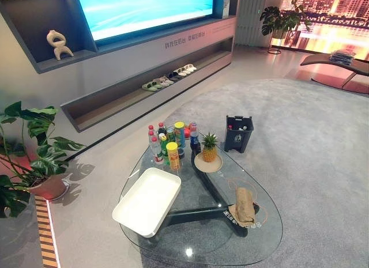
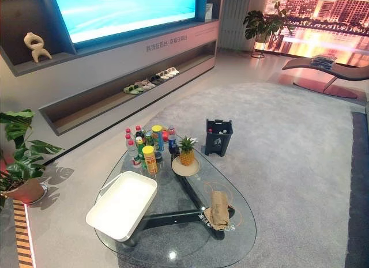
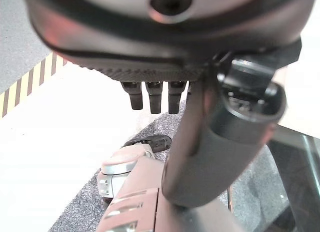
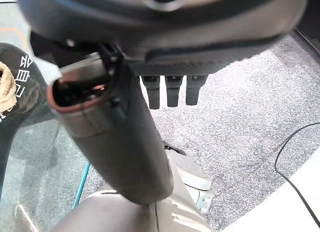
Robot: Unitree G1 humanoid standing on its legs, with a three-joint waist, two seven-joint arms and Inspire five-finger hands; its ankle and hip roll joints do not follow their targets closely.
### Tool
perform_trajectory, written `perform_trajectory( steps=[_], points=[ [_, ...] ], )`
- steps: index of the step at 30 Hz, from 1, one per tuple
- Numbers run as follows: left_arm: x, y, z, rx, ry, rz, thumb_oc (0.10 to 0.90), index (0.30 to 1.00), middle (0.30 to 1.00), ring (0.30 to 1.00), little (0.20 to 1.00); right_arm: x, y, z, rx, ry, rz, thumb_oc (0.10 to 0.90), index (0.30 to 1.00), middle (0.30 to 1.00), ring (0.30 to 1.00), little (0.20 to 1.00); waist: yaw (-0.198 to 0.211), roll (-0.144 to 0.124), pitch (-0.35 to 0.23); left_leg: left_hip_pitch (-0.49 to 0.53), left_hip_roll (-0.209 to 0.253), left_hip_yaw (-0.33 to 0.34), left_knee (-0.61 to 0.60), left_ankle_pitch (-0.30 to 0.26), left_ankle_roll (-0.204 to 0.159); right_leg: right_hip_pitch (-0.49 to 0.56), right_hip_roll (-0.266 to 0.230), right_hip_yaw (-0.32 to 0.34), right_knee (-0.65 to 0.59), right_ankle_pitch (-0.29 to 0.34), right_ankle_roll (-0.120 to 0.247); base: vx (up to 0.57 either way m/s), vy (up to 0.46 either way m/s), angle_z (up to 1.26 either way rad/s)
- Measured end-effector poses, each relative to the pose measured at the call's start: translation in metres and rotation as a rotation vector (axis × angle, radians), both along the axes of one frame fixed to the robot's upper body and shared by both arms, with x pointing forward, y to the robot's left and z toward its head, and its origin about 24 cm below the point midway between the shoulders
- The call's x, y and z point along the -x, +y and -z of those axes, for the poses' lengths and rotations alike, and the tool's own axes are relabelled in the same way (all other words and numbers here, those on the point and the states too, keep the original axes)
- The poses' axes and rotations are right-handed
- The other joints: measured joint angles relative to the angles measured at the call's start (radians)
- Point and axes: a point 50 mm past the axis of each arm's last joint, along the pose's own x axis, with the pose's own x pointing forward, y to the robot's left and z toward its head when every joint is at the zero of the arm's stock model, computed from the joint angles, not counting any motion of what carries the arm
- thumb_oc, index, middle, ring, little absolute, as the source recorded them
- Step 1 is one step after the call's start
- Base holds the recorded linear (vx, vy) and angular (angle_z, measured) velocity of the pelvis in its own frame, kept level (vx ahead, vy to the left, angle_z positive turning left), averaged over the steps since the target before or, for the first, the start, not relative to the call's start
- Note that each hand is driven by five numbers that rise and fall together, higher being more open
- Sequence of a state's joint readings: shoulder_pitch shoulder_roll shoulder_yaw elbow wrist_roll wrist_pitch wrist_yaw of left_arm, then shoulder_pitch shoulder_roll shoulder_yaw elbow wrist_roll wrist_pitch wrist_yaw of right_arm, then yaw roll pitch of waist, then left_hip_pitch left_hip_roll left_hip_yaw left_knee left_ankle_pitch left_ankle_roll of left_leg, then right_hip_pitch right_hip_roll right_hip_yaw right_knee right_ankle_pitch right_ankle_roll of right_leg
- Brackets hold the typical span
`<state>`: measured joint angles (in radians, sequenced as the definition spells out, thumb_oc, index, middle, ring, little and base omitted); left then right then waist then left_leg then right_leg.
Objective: Wipe the table with a cloth and put it in the basket.
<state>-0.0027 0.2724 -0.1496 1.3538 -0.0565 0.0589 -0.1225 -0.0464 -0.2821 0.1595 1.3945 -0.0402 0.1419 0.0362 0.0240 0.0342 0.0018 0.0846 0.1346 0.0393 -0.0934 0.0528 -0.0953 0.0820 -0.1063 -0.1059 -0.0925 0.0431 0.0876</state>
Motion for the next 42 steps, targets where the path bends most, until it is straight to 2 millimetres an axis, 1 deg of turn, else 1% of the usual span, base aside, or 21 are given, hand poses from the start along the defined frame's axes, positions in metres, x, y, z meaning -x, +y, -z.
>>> perform_trajectory(
  steps=[20,23,24,25,26,27,28,30,31,32,33,34,35,37,39,40,41,42],
  points=[
    [0.001,0.000,0.000,0.001,-0.002,-0.013,0.800,0.900,0.900,0.900,0.900,0.000,-0.001,0.000,0.001,0.002,0.001,0.800,0.900,0.900,0.900,0.900,0.000,-0.004,0.006,-0.007,0.000,-0.001,0.000,-0.001,-0.001,-0.001,0.001,0.000,0.000,-0.001,0.001,0.02,0.000,0.00],
    [0.000,0.001,0.000,0.005,-0.015,-0.036,0.800,0.900,0.900,0.900,0.900,0.000,-0.002,-0.001,0.004,-0.001,0.001,0.800,0.900,0.900,0.900,0.900,0.000,-0.003,0.010,-0.031,-0.001,-0.001,0.000,0.000,-0.002,-0.026,0.001,0.001,0.000,0.000,0.000,-0.02,0.008,-0.01],
    [-0.001,0.001,0.000,0.006,-0.020,-0.048,0.800,0.900,0.900,0.900,0.900,-0.001,-0.002,-0.001,0.005,-0.002,0.000,0.800,0.900,0.900,0.900,0.900,0.001,0.001,0.013,-0.041,-0.001,-0.001,0.000,0.001,-0.003,-0.037,0.001,0.001,0.000,0.001,0.000,-0.06,0.022,-0.03],
    [-0.002,0.001,-0.001,0.005,-0.028,-0.052,0.800,0.900,0.900,0.900,0.900,-0.002,-0.003,-0.001,0.007,-0.006,-0.001,0.800,0.900,0.900,0.900,0.900,0.001,-0.001,0.021,-0.041,-0.001,-0.001,0.001,0.002,-0.004,-0.042,0.001,0.002,0.000,0.003,0.000,-0.17,0.030,-0.02],
    [-0.007,0.001,-0.001,0.006,-0.052,-0.075,0.800,0.900,0.900,0.900,0.900,-0.008,-0.003,-0.002,0.009,-0.018,-0.005,0.800,0.900,0.900,0.900,0.900,0.001,-0.002,0.036,-0.070,-0.002,-0.002,0.007,0.007,-0.004,-0.067,0.001,0.002,0.000,0.008,-0.001,-0.18,0.027,-0.02],
    [-0.011,0.001,-0.002,0.005,-0.066,-0.081,0.800,0.900,0.900,0.900,0.900,-0.011,-0.003,-0.002,0.010,-0.025,-0.005,0.800,0.900,0.900,0.900,0.900,-0.001,0.006,0.045,-0.074,-0.003,-0.002,0.007,0.010,-0.002,-0.077,0.001,0.003,0.000,0.011,-0.002,-0.29,0.037,-0.03],
    [-0.025,0.000,-0.004,0.006,-0.114,-0.098,0.800,0.900,0.900,0.900,0.900,-0.024,-0.004,-0.005,0.018,-0.057,-0.011,0.800,0.900,0.900,0.900,0.900,-0.001,0.010,0.086,-0.110,-0.006,-0.006,0.008,0.028,-0.003,-0.113,0.001,0.005,0.001,0.029,-0.006,-0.22,0.025,-0.03],
    [-0.048,-0.002,-0.009,0.018,-0.188,-0.115,0.800,0.900,0.900,0.900,0.900,-0.043,-0.007,-0.010,0.035,-0.107,-0.023,0.800,0.900,0.900,0.900,0.900,-0.003,0.012,0.151,-0.152,-0.011,-0.007,0.012,0.043,-0.004,-0.155,0.000,0.007,0.004,0.049,0.000,-0.20,0.015,-0.02],
    [-0.071,-0.004,-0.015,0.033,-0.267,-0.123,0.800,0.900,0.900,0.900,0.900,-0.063,-0.009,-0.016,0.049,-0.154,-0.034,0.800,0.900,0.900,0.900,0.900,0.000,0.019,0.202,-0.199,-0.016,-0.013,0.020,0.056,-0.002,-0.191,-0.002,0.009,0.007,0.067,0.000,-0.19,-0.003,0.07],
    [-0.093,-0.007,-0.022,0.048,-0.328,-0.132,0.800,0.900,0.900,0.900,0.900,-0.079,-0.011,-0.022,0.062,-0.197,-0.038,0.800,0.900,0.900,0.900,0.900,-0.002,0.025,0.260,-0.216,-0.020,-0.020,0.025,0.071,0.000,-0.202,-0.004,0.007,0.007,0.080,0.002,-0.18,-0.011,0.09],
    [-0.103,-0.009,-0.025,0.052,-0.359,-0.136,0.800,0.900,0.900,0.900,0.900,-0.083,-0.011,-0.023,0.069,-0.206,-0.037,0.800,0.900,0.900,0.900,0.900,-0.002,0.026,0.281,-0.227,-0.021,-0.024,0.032,0.073,-0.001,-0.208,-0.005,0.008,0.007,0.083,0.002,-0.16,-0.015,0.12],
    [-0.120,-0.011,-0.032,0.057,-0.425,-0.145,0.800,0.900,0.900,0.900,0.900,-0.096,-0.010,-0.027,0.068,-0.243,-0.035,0.800,0.900,0.900,0.900,0.900,-0.002,0.024,0.325,-0.235,-0.022,-0.026,0.047,0.074,-0.002,-0.209,-0.006,0.007,0.007,0.085,0.000,-0.13,-0.013,0.06],
    [-0.129,-0.011,-0.036,0.061,-0.460,-0.154,0.800,0.900,0.900,0.900,0.900,-0.103,-0.009,-0.030,0.064,-0.267,-0.034,0.800,0.900,0.900,0.900,0.900,-0.003,0.024,0.343,-0.241,-0.022,-0.028,0.053,0.073,-0.003,-0.212,-0.005,0.005,0.008,0.085,-0.001,-0.16,-0.018,0.04],
    [-0.164,-0.013,-0.056,0.078,-0.607,-0.168,0.800,0.900,0.900,0.900,0.900,-0.130,-0.011,-0.043,0.082,-0.355,-0.062,0.800,0.900,0.900,0.900,0.900,-0.003,0.026,0.403,-0.300,-0.021,-0.033,0.107,0.065,-0.008,-0.277,-0.006,0.003,0.079,0.064,-0.007,-0.13,-0.023,0.03],
    [-0.188,-0.012,-0.073,0.083,-0.696,-0.164,0.800,0.900,0.900,0.900,0.900,-0.150,-0.014,-0.055,0.101,-0.421,-0.066,0.800,0.900,0.900,0.900,0.900,-0.008,0.027,0.453,-0.356,-0.024,-0.042,0.163,0.054,-0.006,-0.340,-0.009,0.007,0.157,0.043,-0.004,-0.10,-0.056,0.05],
    [-0.198,-0.011,-0.080,0.081,-0.724,-0.162,0.800,0.900,0.900,0.900,0.900,-0.158,-0.015,-0.060,0.106,-0.443,-0.065,0.800,0.900,0.900,0.900,0.900,-0.011,0.027,0.466,-0.391,-0.027,-0.050,0.196,0.044,-0.007,-0.381,-0.013,0.007,0.204,0.022,-0.008,-0.10,-0.069,0.10],
    [-0.210,-0.007,-0.091,0.065,-0.761,-0.143,0.800,0.900,0.900,0.900,0.900,-0.168,-0.016,-0.066,0.109,-0.473,-0.058,0.800,0.900,0.900,0.900,0.900,-0.012,0.021,0.481,-0.450,-0.033,-0.057,0.248,0.028,-0.007,-0.453,-0.021,0.010,0.289,-0.013,-0.010,-0.10,-0.065,0.10],
    [-0.215,-0.004,-0.096,0.060,-0.779,-0.144,0.800,0.900,0.900,0.900,0.900,-0.173,-0.016,-0.069,0.111,-0.489,-0.058,0.800,0.900,0.900,0.900,0.900,-0.013,0.017,0.490,-0.478,-0.037,-0.060,0.274,0.022,-0.007,-0.487,-0.026,0.012,0.331,-0.028,-0.011,-0.11,-0.066,0.10]
  ],
)
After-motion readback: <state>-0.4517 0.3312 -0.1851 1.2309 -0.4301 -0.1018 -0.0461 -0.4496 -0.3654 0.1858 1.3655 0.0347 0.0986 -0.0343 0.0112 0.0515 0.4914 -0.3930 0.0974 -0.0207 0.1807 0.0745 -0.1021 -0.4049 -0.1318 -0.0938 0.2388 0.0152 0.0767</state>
